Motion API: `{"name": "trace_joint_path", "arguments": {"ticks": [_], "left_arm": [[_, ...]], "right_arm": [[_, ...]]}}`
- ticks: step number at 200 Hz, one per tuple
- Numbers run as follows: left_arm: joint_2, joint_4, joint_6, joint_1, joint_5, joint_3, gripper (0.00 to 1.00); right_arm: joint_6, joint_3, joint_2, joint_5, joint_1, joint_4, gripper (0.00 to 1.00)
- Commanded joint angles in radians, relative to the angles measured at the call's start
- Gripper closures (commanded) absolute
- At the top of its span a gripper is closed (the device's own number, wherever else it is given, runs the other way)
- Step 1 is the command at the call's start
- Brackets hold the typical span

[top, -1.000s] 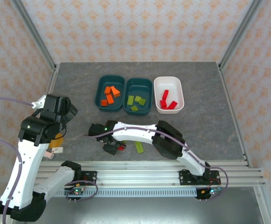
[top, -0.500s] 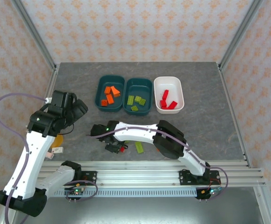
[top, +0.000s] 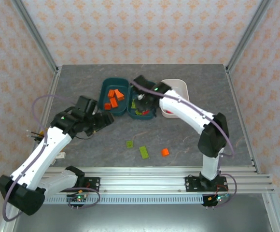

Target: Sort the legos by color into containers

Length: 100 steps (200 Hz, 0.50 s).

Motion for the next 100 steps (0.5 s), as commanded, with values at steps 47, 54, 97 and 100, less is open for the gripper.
{"name": "trace_joint_path", "arguments": {"ticks": [47,54,97,100], "left_arm": [[0.232,0.192,-0.034,-0.212,-0.014,0.117,0.18],[0.249,0.2,-0.029,-0.221,-0.013,0.133,0.18],[0.354,0.202,-0.003,-0.253,-0.01,0.221,0.18],[0.36,0.202,-0.002,-0.256,-0.011,0.224,0.18]], "right_arm": [[0.156,0.165,0.205,0.189,-0.326,-0.137,0.73],[0.162,0.197,0.241,0.202,-0.344,-0.149,0.73],[0.196,0.343,0.419,0.22,-0.425,-0.191,0.73],[0.196,0.349,0.429,0.218,-0.427,-0.193,0.73]]}}
